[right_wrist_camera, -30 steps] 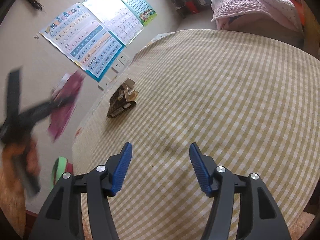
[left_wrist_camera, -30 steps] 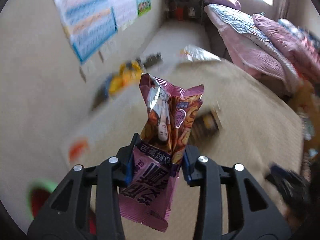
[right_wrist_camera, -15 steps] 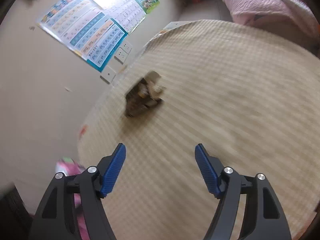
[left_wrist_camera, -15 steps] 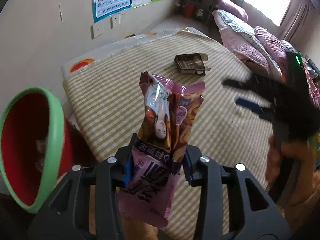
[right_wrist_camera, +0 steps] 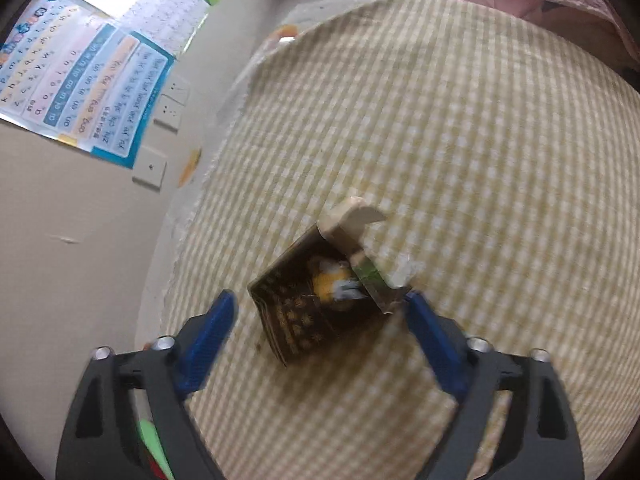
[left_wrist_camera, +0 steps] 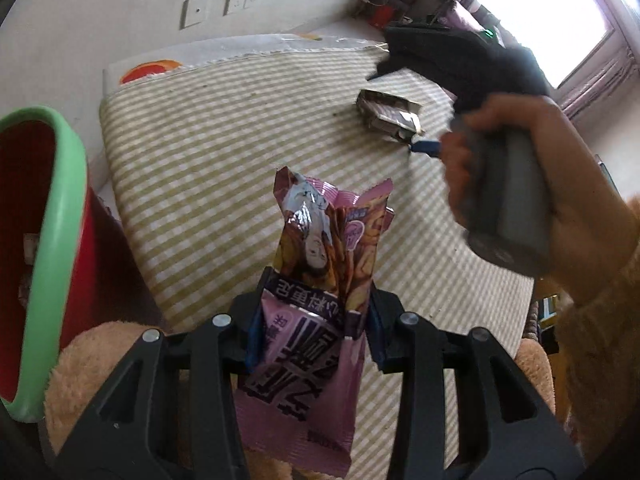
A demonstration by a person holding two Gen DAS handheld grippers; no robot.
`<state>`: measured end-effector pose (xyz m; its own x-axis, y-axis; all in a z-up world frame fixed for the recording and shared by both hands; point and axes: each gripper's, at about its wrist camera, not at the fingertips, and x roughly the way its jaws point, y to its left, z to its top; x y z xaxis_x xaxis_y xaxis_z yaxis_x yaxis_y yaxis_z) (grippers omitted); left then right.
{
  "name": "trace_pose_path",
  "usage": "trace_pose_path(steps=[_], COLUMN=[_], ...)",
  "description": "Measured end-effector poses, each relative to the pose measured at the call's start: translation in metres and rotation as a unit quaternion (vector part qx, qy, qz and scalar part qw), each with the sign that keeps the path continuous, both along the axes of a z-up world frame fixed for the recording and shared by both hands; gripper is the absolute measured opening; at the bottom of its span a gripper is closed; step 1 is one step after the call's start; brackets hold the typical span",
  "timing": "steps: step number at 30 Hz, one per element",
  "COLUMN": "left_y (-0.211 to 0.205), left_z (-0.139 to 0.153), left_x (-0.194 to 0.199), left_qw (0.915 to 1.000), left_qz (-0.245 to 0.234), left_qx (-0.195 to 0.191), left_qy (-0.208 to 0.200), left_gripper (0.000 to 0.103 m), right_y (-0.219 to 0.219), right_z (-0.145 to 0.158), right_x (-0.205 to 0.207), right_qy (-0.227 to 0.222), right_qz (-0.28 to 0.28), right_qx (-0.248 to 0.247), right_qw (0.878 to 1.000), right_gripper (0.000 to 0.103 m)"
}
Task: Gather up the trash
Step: 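Grasp the brown cigarette box with the right tool while the left tool holds the pink bag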
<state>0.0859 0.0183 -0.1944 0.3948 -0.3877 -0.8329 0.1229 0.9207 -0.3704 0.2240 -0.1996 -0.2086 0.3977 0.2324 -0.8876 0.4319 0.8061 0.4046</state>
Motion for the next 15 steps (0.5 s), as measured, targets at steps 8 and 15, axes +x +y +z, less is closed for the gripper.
trace_pose_path(steps=[8, 15], left_y=[0.008, 0.01], left_z=[0.0, -0.002], left_x=[0.0, 0.001], left_qw=[0.9993, 0.999], left_qz=[0.005, 0.004], left_qx=[-0.036, -0.043], left_qy=[0.001, 0.002], left_gripper=[0.038, 0.038], right_y=[0.041, 0.025], right_z=[0.017, 0.029], right_x=[0.018, -0.003], right_qy=[-0.049, -0.048], right_qz=[0.194, 0.317], right_qx=[-0.168, -0.207], right_qw=[0.965, 0.924], right_gripper=[0.056, 0.018])
